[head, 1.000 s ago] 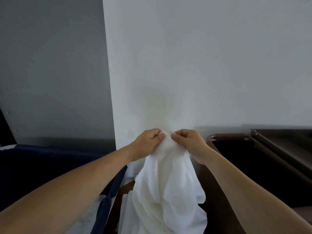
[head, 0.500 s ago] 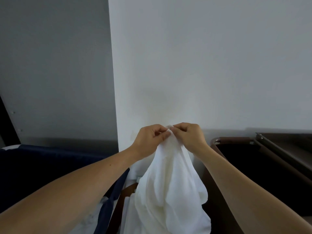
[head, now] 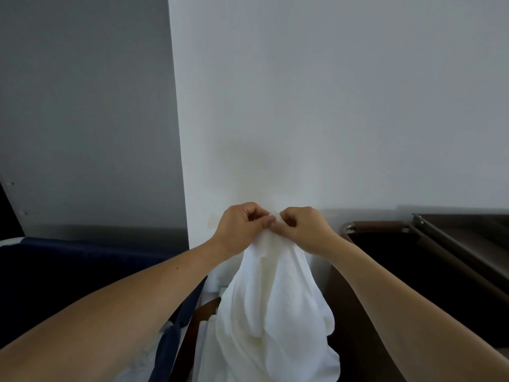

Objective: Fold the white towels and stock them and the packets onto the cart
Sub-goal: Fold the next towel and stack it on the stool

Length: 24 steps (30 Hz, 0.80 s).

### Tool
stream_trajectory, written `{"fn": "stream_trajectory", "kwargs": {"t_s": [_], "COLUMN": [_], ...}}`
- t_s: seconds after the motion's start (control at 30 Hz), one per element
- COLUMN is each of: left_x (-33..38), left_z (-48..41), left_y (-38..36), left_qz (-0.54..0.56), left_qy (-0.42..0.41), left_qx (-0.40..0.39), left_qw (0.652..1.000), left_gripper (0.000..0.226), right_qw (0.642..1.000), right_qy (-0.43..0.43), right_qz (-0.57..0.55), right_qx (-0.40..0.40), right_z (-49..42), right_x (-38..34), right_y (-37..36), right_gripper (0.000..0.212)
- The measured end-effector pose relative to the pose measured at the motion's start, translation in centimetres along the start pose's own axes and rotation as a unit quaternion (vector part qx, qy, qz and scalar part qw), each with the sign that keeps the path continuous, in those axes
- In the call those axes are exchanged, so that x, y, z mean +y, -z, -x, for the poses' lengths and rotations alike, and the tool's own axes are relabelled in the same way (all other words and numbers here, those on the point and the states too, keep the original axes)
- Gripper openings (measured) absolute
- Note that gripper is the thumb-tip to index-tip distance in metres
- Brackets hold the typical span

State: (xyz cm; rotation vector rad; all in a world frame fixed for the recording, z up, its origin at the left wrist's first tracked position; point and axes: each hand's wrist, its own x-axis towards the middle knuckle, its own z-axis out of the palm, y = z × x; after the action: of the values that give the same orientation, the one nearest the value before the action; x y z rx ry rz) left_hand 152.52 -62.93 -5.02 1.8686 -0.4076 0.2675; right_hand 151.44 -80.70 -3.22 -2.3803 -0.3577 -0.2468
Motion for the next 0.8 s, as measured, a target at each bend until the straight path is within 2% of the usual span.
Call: {"fn": "stream_trajectory", "kwargs": {"t_s": [0.1,0.23,0.33,0.47,0.53,0.6,0.67,0.8], "left_x": [0.1,0.0,0.0,0.3,0.5,0.9,1.7,4.8], "left_z": [-0.2,-0.1,-0.2,-0.7,-0.9,-1.3,-1.9,-3.5], "left_y": [0.1,0.3,0.5,1.0,1.1,1.2,1.4,1.7], "left_qz": [0.026,0.023,0.029,-0.072,-0.096,-0.087,-0.072,-0.054], "left_qy": [0.021,0.006,0.025,0.031,0.018,0.008,-0.002,-0.052], "left_qx": [-0.018,-0.041,-0.056,-0.102,-0.081,-0.030,0.023,0.083], "left_qw": [0.999,0.999,0.998,0.992,0.992,0.996,0.997,0.994], "left_gripper": [0.011,0.006,0.020,0.023,0.025,0.025,0.026,0.027], "right_qw": [1.000,0.999,0.999,0.999,1.000,0.997,0.988,0.977], "right_qy": [0.004,0.015,0.023,0.016,0.008,-0.007,-0.008,0.019], "right_qz": [0.020,0.029,0.034,0.048,0.010,-0.062,-0.128,-0.163], "right_qx": [0.002,0.008,0.012,0.003,0.021,0.052,0.086,0.139], "right_z": [-0.2,-0.4,-0.6,-0.5,-0.4,-0.4,-0.2,0.2], "right_x": [0.3,0.5,0.2,0.0,0.2,0.3,0.4,0.1], "right_y": [-0.1,-0.4,-0.4,-1.0,-1.5,-1.8,-2.0,-1.5], "right_gripper": [0.049,0.048,0.048,0.046,0.035,0.012,0.025,0.030]}}
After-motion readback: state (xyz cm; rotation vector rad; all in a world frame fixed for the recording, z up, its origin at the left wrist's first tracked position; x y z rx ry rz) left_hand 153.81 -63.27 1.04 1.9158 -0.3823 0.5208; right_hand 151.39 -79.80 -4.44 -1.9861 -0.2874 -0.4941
